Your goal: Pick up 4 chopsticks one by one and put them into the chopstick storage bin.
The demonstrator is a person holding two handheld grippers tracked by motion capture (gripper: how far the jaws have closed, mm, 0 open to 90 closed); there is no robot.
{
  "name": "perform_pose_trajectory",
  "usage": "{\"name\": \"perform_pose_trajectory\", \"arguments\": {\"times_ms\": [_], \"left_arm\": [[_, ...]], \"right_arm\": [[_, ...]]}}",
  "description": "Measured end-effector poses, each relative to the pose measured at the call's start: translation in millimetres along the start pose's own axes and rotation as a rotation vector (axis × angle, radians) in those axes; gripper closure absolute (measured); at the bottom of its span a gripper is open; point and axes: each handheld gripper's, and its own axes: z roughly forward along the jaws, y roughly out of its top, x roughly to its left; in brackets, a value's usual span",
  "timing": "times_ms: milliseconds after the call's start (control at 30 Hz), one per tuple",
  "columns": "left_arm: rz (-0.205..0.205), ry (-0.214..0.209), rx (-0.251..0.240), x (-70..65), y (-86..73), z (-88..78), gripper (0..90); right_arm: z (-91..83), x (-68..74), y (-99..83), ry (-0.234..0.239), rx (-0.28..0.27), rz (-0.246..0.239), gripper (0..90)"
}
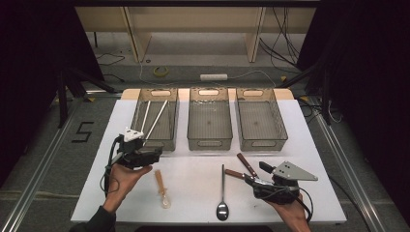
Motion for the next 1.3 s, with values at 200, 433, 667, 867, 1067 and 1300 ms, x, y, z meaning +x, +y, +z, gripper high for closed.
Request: {"name": "perform_pose_trajectory", "arguments": {"times_ms": [200,433,667,867,1067,1300], "left_arm": [[-0.001,-0.006,0.003,-4.9,-11.0,-5.7,24.8],[0.014,0.0,0.037,-12.4,-23.8,-5.6,23.2],[0.013,-0.003,0.063,-19.1,-31.8,-7.0,21.7],[0.023,0.004,0.097,-23.3,-38.4,-8.7,20.5],[0.022,-0.002,0.136,-26.9,-43.9,-9.2,20.5],[0.014,-0.002,0.176,-29.5,-49.8,-8.0,21.0]], "right_arm": [[4.7,10.0,0.1,0.025,0.023,-0.011,31.9],[8.8,15.6,-0.5,0.041,0.038,-0.01,31.9],[11.6,20.0,-1.3,0.064,0.049,-0.018,31.6],[11.6,20.6,-1.3,0.071,0.045,-0.019,31.2],[10.2,19.7,-1.6,0.071,0.037,-0.019,31.1],[9.4,18.8,-1.7,0.067,0.037,-0.018,31.1]]}}
